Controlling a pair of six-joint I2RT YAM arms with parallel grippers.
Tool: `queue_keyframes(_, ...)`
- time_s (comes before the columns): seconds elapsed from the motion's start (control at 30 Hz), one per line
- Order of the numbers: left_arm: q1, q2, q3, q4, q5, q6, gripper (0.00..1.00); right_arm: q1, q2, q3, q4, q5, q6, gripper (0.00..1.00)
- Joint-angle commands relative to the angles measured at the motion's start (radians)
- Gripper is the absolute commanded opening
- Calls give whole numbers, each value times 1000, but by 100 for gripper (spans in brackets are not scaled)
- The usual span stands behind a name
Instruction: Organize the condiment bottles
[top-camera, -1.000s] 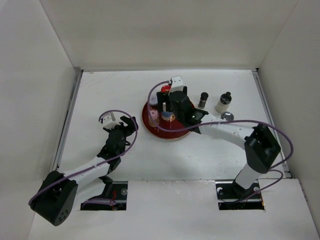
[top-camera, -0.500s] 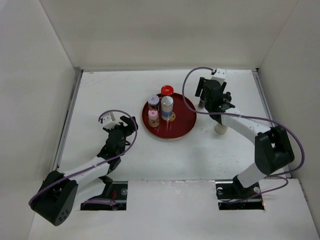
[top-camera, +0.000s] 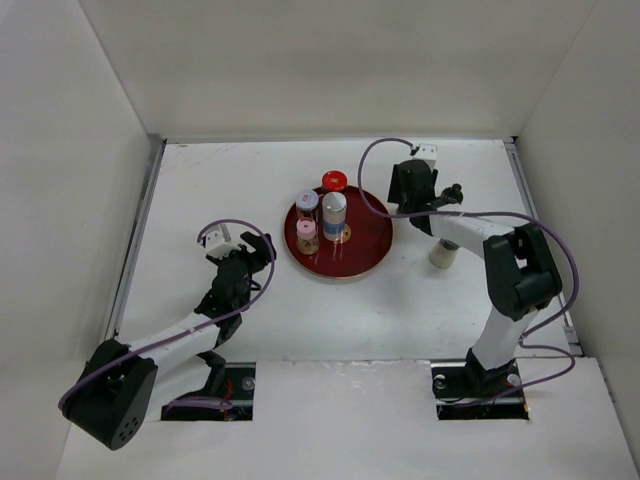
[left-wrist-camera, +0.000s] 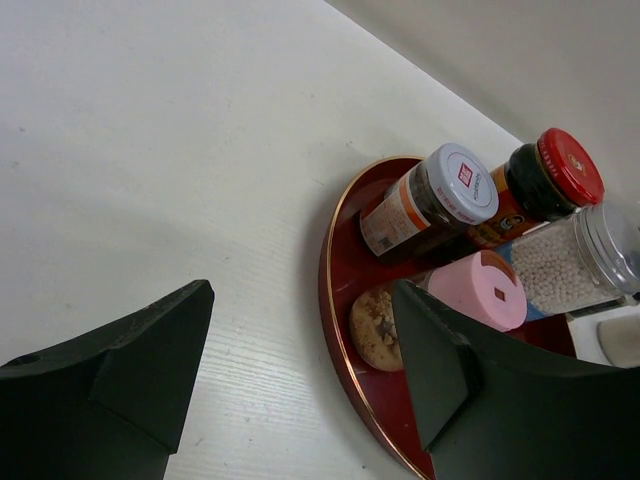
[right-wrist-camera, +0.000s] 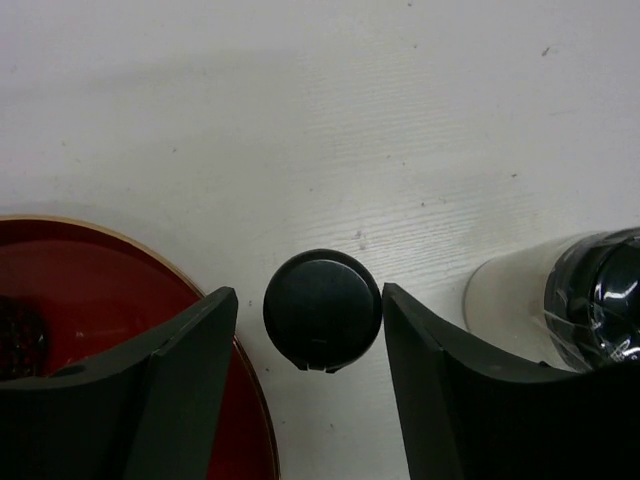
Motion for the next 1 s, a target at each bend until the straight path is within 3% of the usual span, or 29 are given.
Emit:
queue_keyframes(0.0,8,-3,6,54,13,-9,71,-11,20,55,41,-11,1,63)
queue_keyframes(0.13,9,6,7,54,13,-9,71,-9,17,40,87,-7,-9,48)
queue_keyframes(0.23,6,2,7,54,13,-9,72,-9,-41,-5,153,1,-34,44)
queue_keyframes(0.5,0,3,7,57,10,-11,72,93,-164,-29,164,-23,-51,45)
queue_keyframes(0.97,3,-1,4,60,13,-12,71,213,59,156,161,-65,-60,45)
